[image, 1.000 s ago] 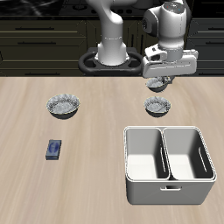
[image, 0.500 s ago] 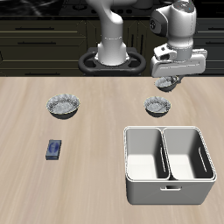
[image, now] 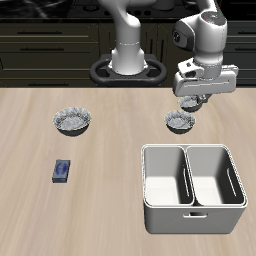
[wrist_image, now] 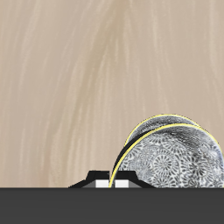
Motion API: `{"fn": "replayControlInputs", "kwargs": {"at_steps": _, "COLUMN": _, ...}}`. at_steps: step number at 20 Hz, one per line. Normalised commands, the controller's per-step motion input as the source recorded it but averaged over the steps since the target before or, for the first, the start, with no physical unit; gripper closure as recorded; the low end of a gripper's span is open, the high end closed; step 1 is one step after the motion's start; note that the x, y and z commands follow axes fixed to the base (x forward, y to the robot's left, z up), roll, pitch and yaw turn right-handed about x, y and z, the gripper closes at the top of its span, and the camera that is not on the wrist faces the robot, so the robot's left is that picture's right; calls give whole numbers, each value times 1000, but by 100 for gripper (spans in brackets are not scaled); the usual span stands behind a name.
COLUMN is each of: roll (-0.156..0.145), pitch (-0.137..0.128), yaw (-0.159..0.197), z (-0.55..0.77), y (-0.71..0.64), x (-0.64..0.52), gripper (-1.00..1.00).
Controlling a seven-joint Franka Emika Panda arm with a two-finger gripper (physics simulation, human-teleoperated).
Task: Stack the smallest bowl on the middle-sized bowl
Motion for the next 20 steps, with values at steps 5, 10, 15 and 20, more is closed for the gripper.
{"fn": "replayControlInputs", "kwargs": {"at_steps": 5, "roll": -44, "pitch": 30, "yaw": -14, "z": -229, "y": -214, "x": 88, "gripper": 100}}
{"fn": "replayControlInputs", "kwargs": {"at_steps": 10, "roll": -40, "pitch": 38, "yaw": -6, "z": -240, "y": -221, "x": 51, "gripper": 100}}
{"fn": "replayControlInputs", "kwargs": {"at_steps": 15, "roll": -11, "pitch": 32, "yaw": -9, "z": -188, "y": -35, "x": -58, "gripper": 100}}
{"fn": "replayControlInputs", "kwargs": {"at_steps": 20, "roll": 15, "pitch": 47, "yaw": -21, "z": -262, "y": 36, "x": -143, "gripper": 100}}
